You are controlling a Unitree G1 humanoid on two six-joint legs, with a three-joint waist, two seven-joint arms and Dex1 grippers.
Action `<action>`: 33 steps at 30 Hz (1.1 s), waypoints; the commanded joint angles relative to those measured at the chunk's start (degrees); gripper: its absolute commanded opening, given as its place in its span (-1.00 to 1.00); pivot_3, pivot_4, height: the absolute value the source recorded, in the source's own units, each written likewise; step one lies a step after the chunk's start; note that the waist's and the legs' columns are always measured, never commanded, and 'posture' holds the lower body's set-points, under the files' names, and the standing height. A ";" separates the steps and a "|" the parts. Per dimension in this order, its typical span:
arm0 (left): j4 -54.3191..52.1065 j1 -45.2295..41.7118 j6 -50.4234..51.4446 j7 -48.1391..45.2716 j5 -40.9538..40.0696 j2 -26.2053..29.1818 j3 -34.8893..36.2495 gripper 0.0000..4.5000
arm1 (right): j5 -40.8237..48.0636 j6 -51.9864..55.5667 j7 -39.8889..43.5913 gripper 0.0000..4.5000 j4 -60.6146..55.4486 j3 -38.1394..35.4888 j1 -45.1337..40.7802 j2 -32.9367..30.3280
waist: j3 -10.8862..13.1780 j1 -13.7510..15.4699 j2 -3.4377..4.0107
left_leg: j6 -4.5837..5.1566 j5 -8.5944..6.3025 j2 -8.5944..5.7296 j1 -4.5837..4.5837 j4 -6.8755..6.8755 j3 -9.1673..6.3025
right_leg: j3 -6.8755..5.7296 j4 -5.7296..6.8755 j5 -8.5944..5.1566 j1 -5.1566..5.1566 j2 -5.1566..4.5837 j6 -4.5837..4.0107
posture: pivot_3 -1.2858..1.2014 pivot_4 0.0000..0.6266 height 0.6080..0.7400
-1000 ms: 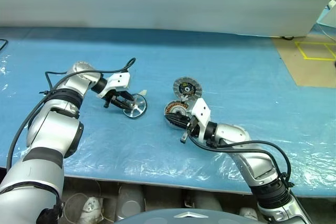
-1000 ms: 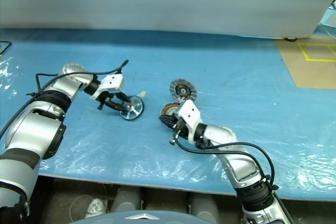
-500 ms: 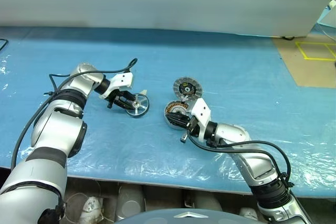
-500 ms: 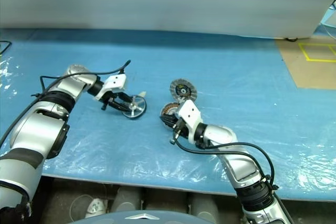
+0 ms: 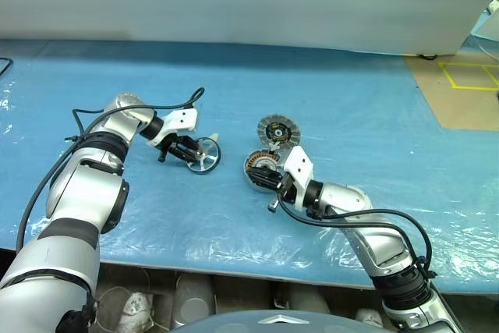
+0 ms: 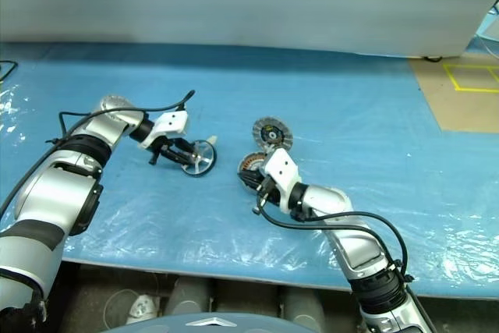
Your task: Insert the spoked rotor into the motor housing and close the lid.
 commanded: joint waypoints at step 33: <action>1.50 -3.19 -25.23 4.93 3.84 -0.10 0.78 0.50 | -1.25 -1.94 -0.23 -1.00 0.74 0.19 -0.26 0.36 | 0.02 0.01 -0.04 | 0.00 0.00 0.00 -0.01 -0.01 -0.01 | -0.01 -0.01 0.01 0.00 0.00 0.01 | 0.03 -0.52 1.00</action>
